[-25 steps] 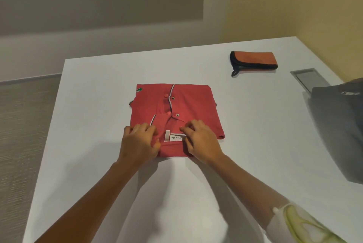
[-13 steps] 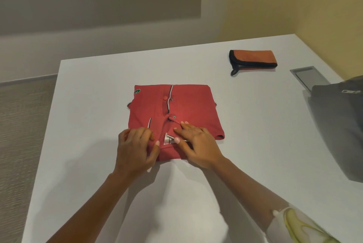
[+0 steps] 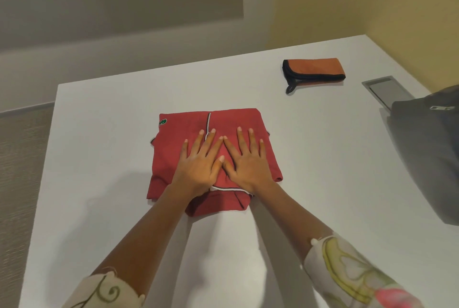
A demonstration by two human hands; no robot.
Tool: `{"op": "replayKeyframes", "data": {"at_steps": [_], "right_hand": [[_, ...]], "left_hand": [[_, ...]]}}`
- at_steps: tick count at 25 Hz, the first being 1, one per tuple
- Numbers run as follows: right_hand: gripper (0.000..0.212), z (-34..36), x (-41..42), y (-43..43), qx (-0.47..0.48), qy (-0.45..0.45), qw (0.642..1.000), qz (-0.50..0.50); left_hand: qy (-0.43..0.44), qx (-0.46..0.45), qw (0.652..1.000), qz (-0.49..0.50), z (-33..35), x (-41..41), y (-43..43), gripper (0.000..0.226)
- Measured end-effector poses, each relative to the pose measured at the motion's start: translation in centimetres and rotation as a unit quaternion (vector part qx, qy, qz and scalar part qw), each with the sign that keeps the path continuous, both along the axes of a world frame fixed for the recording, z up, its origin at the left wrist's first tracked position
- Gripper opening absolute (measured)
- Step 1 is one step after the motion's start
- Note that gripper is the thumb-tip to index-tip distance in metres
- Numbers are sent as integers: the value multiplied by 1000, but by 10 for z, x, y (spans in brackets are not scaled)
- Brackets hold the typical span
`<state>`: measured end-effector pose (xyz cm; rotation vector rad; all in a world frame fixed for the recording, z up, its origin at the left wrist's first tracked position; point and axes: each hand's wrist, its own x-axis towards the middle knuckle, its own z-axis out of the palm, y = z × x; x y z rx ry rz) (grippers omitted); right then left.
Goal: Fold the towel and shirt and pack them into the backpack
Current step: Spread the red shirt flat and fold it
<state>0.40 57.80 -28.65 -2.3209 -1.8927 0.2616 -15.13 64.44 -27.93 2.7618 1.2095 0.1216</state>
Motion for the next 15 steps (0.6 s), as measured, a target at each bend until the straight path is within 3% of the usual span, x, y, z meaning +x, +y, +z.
{"op": "replayKeyframes", "data": {"at_steps": [7, 12, 15], "right_hand": [[66, -4, -1, -3, 15, -23, 1000, -2], [74, 4, -2, -6, 28, 15, 999, 5], [60, 18, 11, -6, 41, 56, 997, 18]], "left_hand": [[-9, 30, 1000, 1, -7, -1, -3, 58], [9, 13, 1000, -15, -3, -4, -4, 65], [12, 49, 999, -6, 12, 1, 2, 69]]}}
